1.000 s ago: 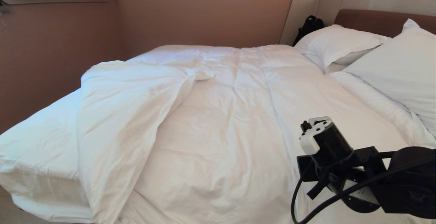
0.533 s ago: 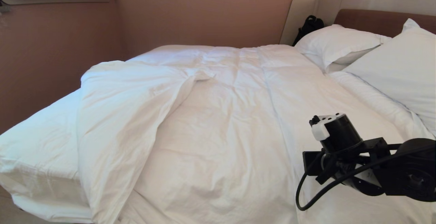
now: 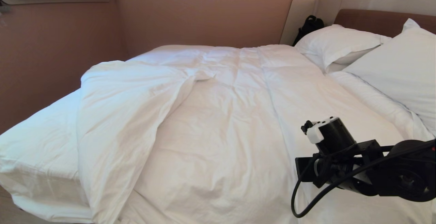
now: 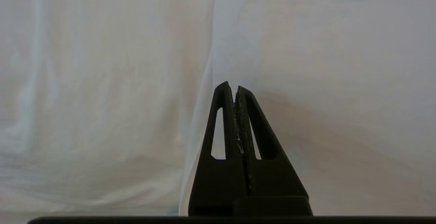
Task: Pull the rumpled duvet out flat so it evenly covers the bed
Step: Flatten the corners of the folded blanket
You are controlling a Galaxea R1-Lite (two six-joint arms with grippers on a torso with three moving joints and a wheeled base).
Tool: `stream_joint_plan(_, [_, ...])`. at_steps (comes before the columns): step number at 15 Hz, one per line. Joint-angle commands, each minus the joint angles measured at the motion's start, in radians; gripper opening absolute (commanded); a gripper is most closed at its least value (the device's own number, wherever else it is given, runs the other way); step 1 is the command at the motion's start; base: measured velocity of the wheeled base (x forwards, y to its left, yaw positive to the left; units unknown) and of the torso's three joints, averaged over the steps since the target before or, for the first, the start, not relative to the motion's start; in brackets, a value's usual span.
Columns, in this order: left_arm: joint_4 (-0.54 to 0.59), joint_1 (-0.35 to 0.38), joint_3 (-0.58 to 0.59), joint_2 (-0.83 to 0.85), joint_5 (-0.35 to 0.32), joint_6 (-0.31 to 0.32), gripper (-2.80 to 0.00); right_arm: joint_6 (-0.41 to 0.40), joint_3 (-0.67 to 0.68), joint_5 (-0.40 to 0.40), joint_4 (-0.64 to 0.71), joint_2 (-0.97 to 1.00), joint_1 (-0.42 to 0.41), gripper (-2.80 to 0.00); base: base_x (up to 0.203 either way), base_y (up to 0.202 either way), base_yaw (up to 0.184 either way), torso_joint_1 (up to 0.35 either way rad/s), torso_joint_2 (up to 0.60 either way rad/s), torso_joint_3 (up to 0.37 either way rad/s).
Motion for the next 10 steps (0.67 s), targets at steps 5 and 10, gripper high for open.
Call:
stream_joint_plan(5, [0.0, 0.0, 0.0, 0.001, 0.0, 0.0, -2.8, -0.012, 0.023, -0.01, 0.007, -0.055, -0.017, -2.8, 0.0, 0.0, 0.0, 0.0, 0.0, 0.0])
stream_joint_plan(10, [0.0, 0.0, 0.0, 0.0, 0.0, 0.0, -2.8, -0.007, 0.086, -0.009, 0.003, -0.07, -0.02, -2.8, 0.0, 0.0, 0.0, 0.0, 0.0, 0.0])
